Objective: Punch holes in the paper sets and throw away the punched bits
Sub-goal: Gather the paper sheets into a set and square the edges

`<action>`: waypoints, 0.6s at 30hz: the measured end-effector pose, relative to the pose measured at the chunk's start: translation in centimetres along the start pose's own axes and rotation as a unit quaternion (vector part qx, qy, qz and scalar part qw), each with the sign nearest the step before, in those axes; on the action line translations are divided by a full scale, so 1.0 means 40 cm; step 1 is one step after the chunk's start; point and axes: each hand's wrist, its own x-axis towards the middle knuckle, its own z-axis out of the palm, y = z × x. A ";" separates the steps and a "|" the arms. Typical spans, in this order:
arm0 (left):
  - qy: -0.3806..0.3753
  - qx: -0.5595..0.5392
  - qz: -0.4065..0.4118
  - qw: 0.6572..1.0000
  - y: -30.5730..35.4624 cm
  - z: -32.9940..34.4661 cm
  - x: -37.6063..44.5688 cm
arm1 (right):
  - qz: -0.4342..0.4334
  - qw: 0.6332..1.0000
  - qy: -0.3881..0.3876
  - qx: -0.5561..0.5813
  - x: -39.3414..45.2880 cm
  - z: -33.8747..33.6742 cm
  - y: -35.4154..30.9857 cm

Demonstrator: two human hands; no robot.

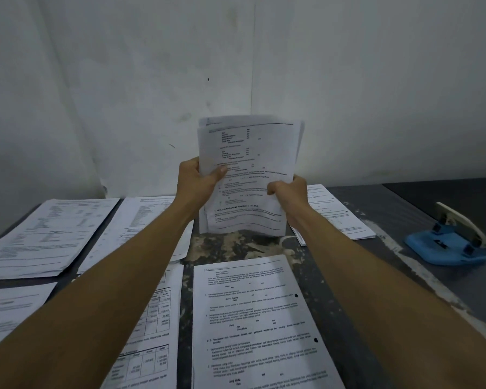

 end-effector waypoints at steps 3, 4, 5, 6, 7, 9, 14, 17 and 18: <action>0.001 0.003 0.002 1.000 0.002 -0.008 0.003 | -0.018 0.999 0.025 -0.012 -0.001 -0.006 0.005; 0.003 0.003 0.001 1.000 -0.001 -0.011 0.001 | -0.020 0.999 0.028 -0.017 -0.002 -0.008 0.010; 0.005 0.000 -0.002 1.000 -0.005 -0.013 -0.001 | -0.019 0.999 0.028 -0.019 -0.002 -0.010 0.015; 0.006 -0.004 -0.005 1.000 -0.008 -0.014 -0.003 | -0.016 0.999 0.025 -0.020 -0.004 -0.011 0.019; 0.007 -0.007 -0.008 1.000 -0.010 -0.014 -0.004 | -0.014 0.999 0.023 -0.020 -0.005 -0.009 0.021; 0.006 -0.009 -0.008 1.000 -0.010 -0.012 -0.004 | -0.011 1.000 0.021 -0.020 -0.008 -0.003 0.023; 0.000 -0.016 -0.007 1.000 -0.014 -0.007 0.004 | -0.018 0.998 0.054 -0.019 -0.005 0.010 0.023; -0.004 -0.027 -0.011 1.000 -0.018 -0.010 0.004 | -0.011 0.998 0.053 -0.019 -0.001 0.008 0.014; -0.008 -0.036 -0.012 0.999 -0.017 -0.011 0.003 | -0.008 0.998 0.051 -0.020 0.001 0.006 0.011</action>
